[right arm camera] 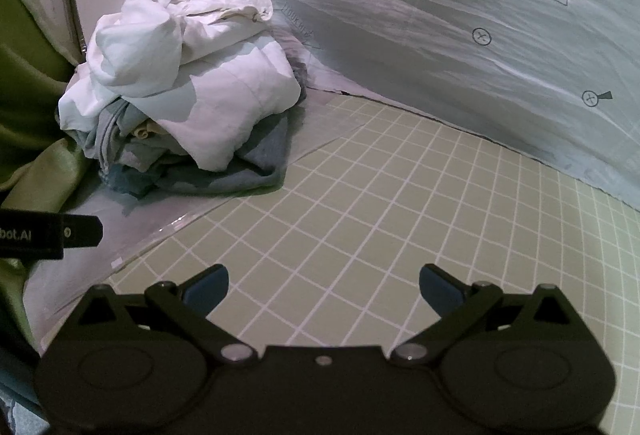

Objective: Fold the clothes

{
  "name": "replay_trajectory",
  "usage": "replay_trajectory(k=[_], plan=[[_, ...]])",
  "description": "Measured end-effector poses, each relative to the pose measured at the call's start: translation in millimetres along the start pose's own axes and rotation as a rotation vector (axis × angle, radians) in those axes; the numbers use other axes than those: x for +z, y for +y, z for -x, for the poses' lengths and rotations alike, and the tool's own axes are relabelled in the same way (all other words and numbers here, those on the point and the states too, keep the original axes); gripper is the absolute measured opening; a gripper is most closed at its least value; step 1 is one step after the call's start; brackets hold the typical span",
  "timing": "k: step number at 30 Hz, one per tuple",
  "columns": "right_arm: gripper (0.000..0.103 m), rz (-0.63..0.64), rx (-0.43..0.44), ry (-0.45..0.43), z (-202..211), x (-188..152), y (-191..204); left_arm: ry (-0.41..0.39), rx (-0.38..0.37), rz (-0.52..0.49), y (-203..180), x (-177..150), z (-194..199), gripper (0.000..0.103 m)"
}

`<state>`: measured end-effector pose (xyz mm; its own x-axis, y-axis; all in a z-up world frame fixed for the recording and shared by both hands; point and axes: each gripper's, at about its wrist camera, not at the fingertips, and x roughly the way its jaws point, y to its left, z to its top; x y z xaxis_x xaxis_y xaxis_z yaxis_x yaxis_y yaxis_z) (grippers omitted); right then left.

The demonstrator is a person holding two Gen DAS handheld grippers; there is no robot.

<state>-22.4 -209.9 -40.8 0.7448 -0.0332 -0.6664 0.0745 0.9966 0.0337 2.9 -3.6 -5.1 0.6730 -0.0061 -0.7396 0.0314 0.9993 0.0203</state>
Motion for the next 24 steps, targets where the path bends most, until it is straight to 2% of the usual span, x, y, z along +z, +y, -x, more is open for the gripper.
replay_trajectory(k=[24], plan=[[0.103,0.013,0.011,0.013,-4.7,-1.6,2.0,0.029,0.007,0.005,2.1,-0.2,-6.6,0.103]])
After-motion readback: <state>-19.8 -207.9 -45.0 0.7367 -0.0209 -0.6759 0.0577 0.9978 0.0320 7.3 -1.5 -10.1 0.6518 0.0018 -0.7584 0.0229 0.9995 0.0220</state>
